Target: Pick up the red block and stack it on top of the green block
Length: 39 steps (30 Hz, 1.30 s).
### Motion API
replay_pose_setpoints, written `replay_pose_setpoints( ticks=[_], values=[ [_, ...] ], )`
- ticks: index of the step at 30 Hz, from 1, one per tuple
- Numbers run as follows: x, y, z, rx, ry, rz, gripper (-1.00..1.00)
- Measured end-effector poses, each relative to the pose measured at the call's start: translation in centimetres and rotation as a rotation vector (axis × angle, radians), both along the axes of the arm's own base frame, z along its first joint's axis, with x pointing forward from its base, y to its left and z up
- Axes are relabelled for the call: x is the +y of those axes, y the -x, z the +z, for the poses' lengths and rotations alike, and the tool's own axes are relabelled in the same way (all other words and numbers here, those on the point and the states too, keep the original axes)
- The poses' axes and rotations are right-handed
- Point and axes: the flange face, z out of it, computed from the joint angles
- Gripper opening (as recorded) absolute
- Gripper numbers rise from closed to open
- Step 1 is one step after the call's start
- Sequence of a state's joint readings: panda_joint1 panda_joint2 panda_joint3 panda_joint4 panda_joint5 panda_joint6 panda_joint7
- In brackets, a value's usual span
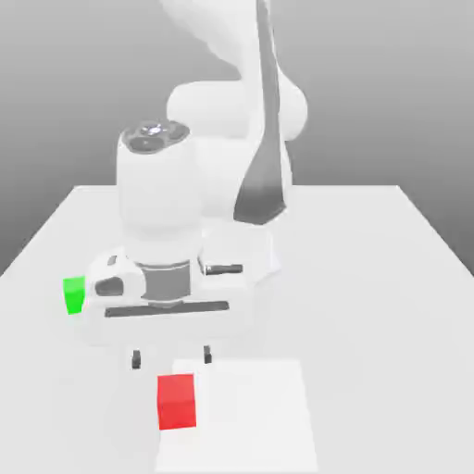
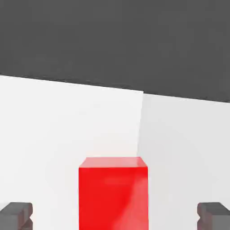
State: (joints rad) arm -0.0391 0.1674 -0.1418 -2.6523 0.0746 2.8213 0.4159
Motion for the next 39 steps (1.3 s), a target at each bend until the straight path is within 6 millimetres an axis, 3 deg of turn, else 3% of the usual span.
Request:
replay_pose_setpoints(
  ticks=[3,4,11,17,22,28,32,35,39],
  values=[
    [0.0,0.2,-3.4,0.003,0.000,0.001,0.00],
    [0.0,0.2,-4.0,0.004,0.000,0.000,-1.00],
    [0.0,0.2,-3.9,0.005,0.000,0.000,-1.00],
    [-0.7,0.5,1.8,0.004,0.002,-0.016,-1.00],
    [-11.2,6.5,4.5,0.007,0.035,-0.293,-1.00],
    [-17.9,15.2,6.2,0.010,0.044,-0.558,-1.00],
    [-20.8,22.2,6.4,0.010,0.026,-0.760,-1.00],
    [-21.6,26.9,6.1,0.005,0.002,-0.897,-1.00],
    [-21.5,27.8,4.7,-0.001,-0.033,-0.929,-1.00]
  ],
)
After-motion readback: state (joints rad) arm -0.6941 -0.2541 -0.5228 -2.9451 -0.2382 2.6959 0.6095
